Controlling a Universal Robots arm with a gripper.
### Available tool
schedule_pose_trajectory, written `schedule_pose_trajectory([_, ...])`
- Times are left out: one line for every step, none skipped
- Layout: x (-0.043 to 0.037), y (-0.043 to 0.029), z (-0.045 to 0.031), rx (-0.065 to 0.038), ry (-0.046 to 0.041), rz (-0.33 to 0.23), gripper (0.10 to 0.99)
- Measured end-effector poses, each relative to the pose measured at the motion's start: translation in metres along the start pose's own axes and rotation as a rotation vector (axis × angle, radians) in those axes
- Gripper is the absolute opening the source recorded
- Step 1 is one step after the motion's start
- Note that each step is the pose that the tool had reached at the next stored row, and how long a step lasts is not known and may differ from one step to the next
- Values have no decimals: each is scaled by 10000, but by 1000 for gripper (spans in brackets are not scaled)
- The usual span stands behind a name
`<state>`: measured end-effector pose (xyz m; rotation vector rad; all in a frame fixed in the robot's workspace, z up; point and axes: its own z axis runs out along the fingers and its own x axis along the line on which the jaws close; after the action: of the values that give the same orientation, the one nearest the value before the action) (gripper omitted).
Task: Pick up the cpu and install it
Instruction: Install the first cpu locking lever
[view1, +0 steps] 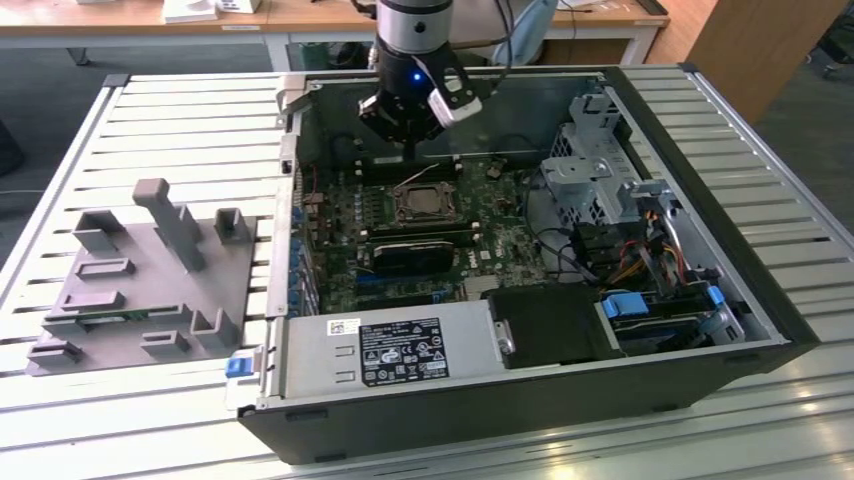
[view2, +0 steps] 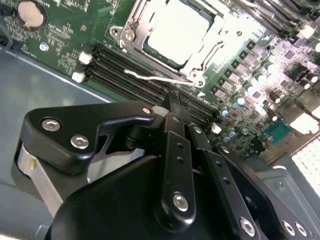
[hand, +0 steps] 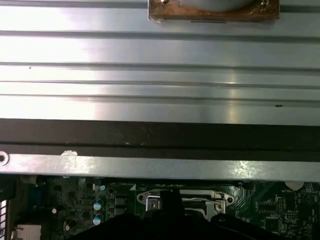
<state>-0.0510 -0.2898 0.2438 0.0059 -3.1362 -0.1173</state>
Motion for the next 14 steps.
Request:
schedule_pose_trajectory([-4,-6,11,-11,-3,3,106])
schedule_pose_trajectory([-10,-9,21,-19,-3,4,106])
schedule_pose_trajectory([-19,-10,30,-26,-3,3,106])
schedule_pose_trajectory([-30,-11,36,-39,-3,3,106])
schedule_pose_trajectory([-47,-11,40,-39,2,4,106])
schedule_pose_trajectory([-64,-12,47,-42,4,3,106])
schedule_pose_trajectory([-73,-13,55,-43,5,1,106])
schedule_pose_trajectory([-77,-13,65,-43,6,-12,106])
schedule_pose_trajectory([-79,-14,75,-42,8,-57,106])
schedule_pose_trajectory([-81,-15,84,-46,14,-119,106])
schedule_pose_trajectory([-82,-15,95,-58,17,-165,106])
schedule_pose_trajectory([-85,-16,103,-74,19,-184,106])
schedule_pose_trajectory([-92,-17,111,-84,18,-190,106])
schedule_pose_trajectory([-103,-17,117,-86,19,-189,106])
